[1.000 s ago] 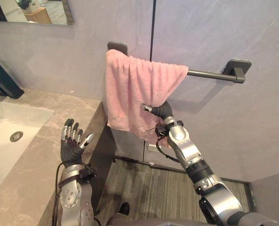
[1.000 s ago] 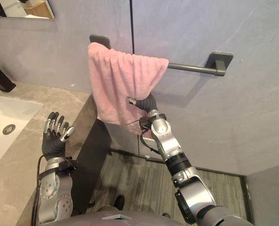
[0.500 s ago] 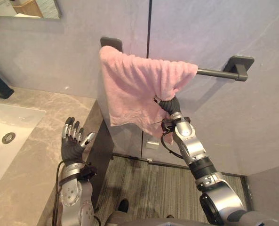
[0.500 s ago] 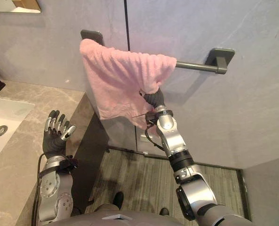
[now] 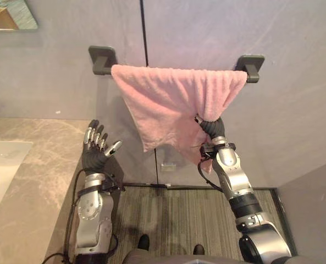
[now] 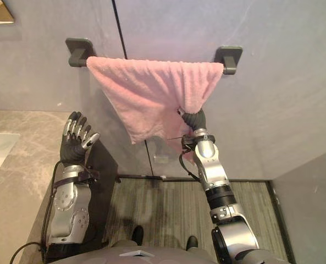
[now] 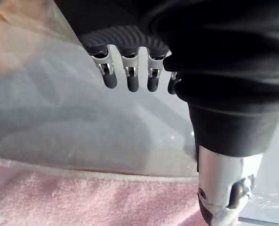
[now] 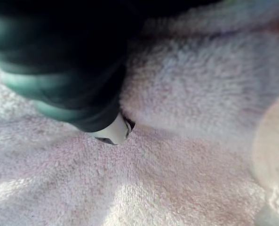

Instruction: Organize washtable

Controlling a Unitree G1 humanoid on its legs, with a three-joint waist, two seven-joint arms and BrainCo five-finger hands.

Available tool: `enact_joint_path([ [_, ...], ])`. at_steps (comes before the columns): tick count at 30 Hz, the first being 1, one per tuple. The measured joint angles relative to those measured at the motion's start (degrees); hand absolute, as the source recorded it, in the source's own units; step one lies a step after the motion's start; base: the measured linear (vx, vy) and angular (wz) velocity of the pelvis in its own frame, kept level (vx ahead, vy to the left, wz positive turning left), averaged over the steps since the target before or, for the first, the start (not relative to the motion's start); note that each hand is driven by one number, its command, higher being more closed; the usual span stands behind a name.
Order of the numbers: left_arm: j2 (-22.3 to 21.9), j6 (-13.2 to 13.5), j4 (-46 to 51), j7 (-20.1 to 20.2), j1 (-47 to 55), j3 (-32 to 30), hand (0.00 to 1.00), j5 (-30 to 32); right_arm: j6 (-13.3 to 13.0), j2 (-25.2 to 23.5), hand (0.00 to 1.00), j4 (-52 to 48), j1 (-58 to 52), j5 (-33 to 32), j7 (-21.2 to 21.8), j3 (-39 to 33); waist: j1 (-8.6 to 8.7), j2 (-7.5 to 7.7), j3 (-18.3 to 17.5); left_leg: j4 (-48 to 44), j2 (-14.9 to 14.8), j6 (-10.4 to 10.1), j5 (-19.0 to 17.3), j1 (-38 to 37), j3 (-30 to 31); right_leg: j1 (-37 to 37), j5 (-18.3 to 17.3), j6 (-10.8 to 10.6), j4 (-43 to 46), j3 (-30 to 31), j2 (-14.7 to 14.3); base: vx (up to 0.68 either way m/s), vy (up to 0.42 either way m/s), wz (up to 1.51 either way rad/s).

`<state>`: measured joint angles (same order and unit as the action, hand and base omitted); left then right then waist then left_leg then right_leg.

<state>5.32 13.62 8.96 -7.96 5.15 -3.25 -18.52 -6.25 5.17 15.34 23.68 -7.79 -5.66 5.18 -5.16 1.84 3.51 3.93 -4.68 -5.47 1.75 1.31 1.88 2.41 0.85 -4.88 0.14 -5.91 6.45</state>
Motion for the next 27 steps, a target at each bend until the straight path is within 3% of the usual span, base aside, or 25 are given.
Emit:
enact_joint_path([
  [7,1.7,-0.7,-6.9,-1.3,-6.9,3.6,0.0,2.1,0.3,0.8,1.0,-2.4,-1.1,-0.2,0.8,0.0,1.6,-0.36,-0.1,-0.1,-0.3,0.0,0.0,-0.1,-1.8,0.5,1.3,0.0,-1.1,2.0,-0.4,-0.02,0.003,-0.15],
  [12,3.1,-2.3,-14.6,-3.1,-13.6,5.6,0.0,2.1,0.6,1.0,1.0,-4.6,-1.1,-2.4,1.9,4.3,2.93,-0.36,-0.1,-0.2,-0.6,0.0,0.0,-0.2,-3.5,1.1,2.3,0.1,-1.7,3.6,-0.7,-0.02,0.002,-0.17],
  [21,4.7,-2.3,-21.8,-8.0,-19.7,5.4,0.0,1.4,0.5,1.1,1.0,-6.7,-1.1,-5.2,3.3,10.1,3.19,-0.28,-0.6,-0.2,-0.7,-0.3,0.2,0.0,-4.6,1.4,3.7,0.2,-2.9,4.8,-1.0,-0.02,0.002,-0.07],
  [22,4.9,-2.4,-22.7,-8.6,-20.5,5.4,1.0,1.4,0.5,1.0,1.0,-6.7,-1.1,-6.4,3.3,10.9,3.19,-0.28,-0.8,-0.1,-0.7,-0.3,0.3,0.1,-4.7,1.4,3.9,0.2,-3.2,4.9,-1.0,-0.02,0.002,-0.05],
  [27,5.6,-2.4,-23.2,-10.1,-22.4,5.5,1.0,0.9,0.5,1.1,1.0,-8.6,-1.1,-6.9,3.4,12.8,4.4,-0.13,-0.9,0.0,-0.7,-0.5,0.5,0.1,-5.0,1.5,4.4,0.2,-3.6,5.2,-1.0,-0.01,0.003,-0.03],
])
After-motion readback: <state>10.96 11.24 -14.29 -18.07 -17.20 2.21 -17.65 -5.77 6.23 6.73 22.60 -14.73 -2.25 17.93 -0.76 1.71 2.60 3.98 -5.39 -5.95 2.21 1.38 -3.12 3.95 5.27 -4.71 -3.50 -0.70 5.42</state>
